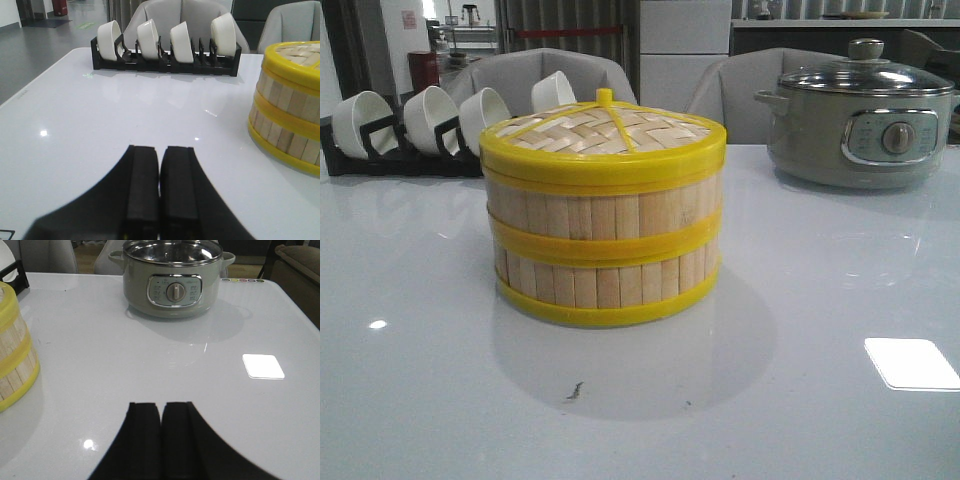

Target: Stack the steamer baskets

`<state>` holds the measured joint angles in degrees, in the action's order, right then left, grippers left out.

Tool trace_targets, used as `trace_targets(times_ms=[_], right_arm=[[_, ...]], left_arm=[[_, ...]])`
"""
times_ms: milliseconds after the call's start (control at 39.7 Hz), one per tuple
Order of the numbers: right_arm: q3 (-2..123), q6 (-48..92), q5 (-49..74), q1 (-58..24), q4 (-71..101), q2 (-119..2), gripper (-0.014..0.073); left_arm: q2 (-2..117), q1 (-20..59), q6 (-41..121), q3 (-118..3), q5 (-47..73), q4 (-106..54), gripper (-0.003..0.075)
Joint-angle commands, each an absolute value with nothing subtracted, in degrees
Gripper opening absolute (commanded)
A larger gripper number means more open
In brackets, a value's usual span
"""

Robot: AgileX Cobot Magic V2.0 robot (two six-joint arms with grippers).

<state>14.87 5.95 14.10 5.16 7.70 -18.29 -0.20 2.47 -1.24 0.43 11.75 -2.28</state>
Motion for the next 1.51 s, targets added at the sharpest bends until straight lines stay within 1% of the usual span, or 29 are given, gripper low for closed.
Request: trace_targets(times_ms=[0,151,252,1487], right_arm=[[16.5,6.1,9.4,5.4,7.7,-18.6,0.0027],[16.5,6.1,9.4,5.4,7.7,-18.6,0.0027],[16.5,6.1,9.5,5.4,7.7,-18.6,0.0027],[16.5,6.1,9.5,5.4,7.7,-18.6,0.0027]], left_arm=[[-1.0,2.4,-1.5,0.5,3.7,-2.8,0.0085],[-1.1,2.4,-1.5,0.5,-3.6,-1.1,0.0085],[-1.1,2.4,-1.5,0.5,-6.5,-0.5,0.0085],[-1.0,2.4,-1.5,0.5,-6.1,2.1,0.0085]])
